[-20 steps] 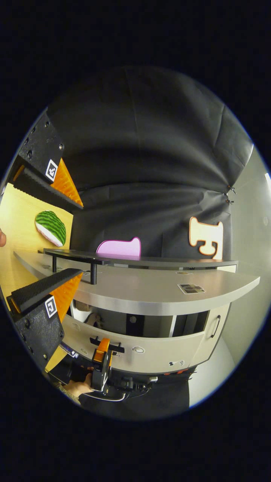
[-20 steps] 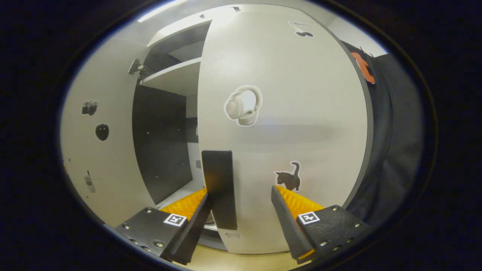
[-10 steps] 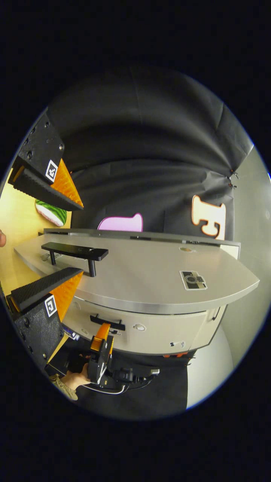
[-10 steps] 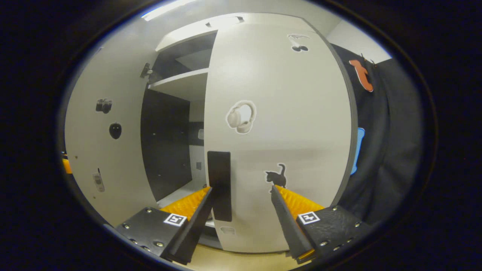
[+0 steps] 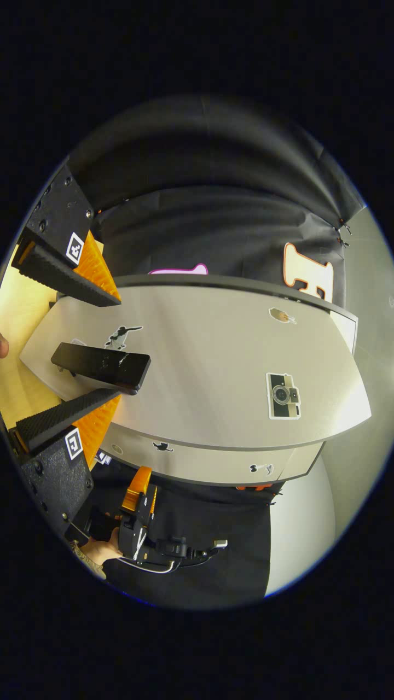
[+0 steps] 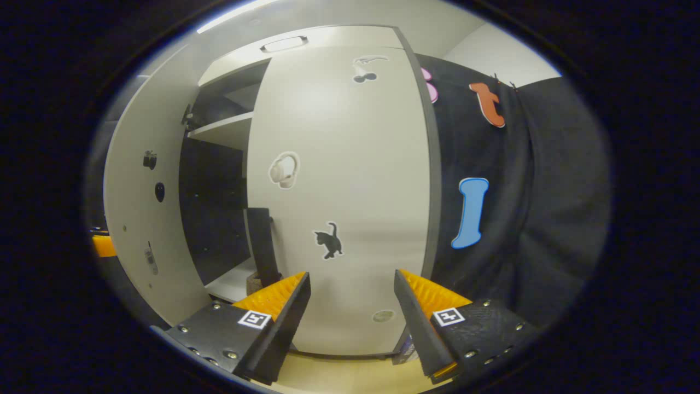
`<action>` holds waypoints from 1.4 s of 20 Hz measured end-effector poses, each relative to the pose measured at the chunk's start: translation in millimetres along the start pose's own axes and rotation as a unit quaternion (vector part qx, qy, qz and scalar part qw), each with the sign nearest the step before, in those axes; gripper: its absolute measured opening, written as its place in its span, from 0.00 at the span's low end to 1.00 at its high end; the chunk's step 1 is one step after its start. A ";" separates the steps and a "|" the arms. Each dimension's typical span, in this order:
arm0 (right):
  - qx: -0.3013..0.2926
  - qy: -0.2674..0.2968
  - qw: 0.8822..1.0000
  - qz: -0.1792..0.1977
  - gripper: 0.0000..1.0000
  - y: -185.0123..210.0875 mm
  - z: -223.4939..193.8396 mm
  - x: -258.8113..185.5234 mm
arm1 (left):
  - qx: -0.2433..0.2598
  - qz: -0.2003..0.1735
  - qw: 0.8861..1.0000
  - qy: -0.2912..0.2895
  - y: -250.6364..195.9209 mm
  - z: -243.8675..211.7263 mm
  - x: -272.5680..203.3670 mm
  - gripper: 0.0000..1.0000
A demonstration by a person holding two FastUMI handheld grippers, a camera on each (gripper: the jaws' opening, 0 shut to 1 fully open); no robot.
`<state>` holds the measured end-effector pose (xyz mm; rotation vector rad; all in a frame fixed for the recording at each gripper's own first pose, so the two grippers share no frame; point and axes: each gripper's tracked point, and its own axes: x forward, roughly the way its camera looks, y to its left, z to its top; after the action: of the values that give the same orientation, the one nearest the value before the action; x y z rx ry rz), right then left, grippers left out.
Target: Grab one shoe with the right hand and put it into the shoe cabinet, grab the other shoe with the left hand and put it into the shoe cabinet; then close the right door with the right hand and the left door with the left hand.
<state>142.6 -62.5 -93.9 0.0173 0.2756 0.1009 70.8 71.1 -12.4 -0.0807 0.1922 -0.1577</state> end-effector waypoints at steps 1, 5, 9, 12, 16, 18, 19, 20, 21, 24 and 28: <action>0.002 0.001 1.000 -0.008 0.92 -8.8 -0.9 -4.0 | 0.002 -0.004 1.000 0.002 -6.8 -2.1 6.4 0.93; 0.006 0.001 0.999 -0.036 0.92 -43.1 -1.5 -19.9 | 0.009 -0.004 1.000 -0.001 -20.2 -6.9 36.9 0.98; 0.009 0.000 0.998 -0.067 0.92 -75.9 -3.1 -38.4 | 0.010 -0.019 1.000 -0.002 -36.7 -6.8 65.8 0.99; 0.012 0.000 0.996 -0.091 0.92 -100.6 -3.2 -50.6 | 0.008 -0.026 1.000 -0.002 -40.6 -6.7 73.1 0.99; 0.026 -0.005 0.993 -0.112 0.92 -124.1 -1.0 -64.8 | 0.000 -0.025 1.000 -0.003 -45.2 -7.2 81.9 0.99; 0.030 -0.007 0.992 -0.120 0.92 -132.8 0.3 -70.5 | 0.012 -0.022 1.000 -0.004 -46.6 -6.1 83.4 0.99; 0.031 -0.008 0.992 -0.124 0.92 -136.6 0.8 -72.5 | 0.017 -0.020 1.000 -0.004 -47.2 -5.6 84.0 0.99; 0.032 -0.009 0.991 -0.128 0.92 -140.1 1.3 -73.9 | 0.018 -0.019 1.000 -0.004 -47.8 -5.8 84.3 0.99; 0.033 -0.010 0.991 -0.131 0.92 -143.3 0.6 -75.7 | 0.016 -0.018 1.000 -0.003 -48.0 -6.2 84.7 0.99; 0.034 -0.009 0.990 -0.140 0.92 -153.8 -1.3 -79.9 | 0.002 -0.020 1.000 -0.002 -50.5 -7.2 86.8 0.99; 0.038 -0.009 0.988 -0.152 0.92 -167.5 -0.4 -83.6 | 0.007 -0.006 1.000 -0.002 -50.4 -7.5 87.5 0.99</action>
<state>78.8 -237.7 -76.8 0.0511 0.2604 -0.2125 146.6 6.7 -31.1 -0.0690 0.1860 -0.1714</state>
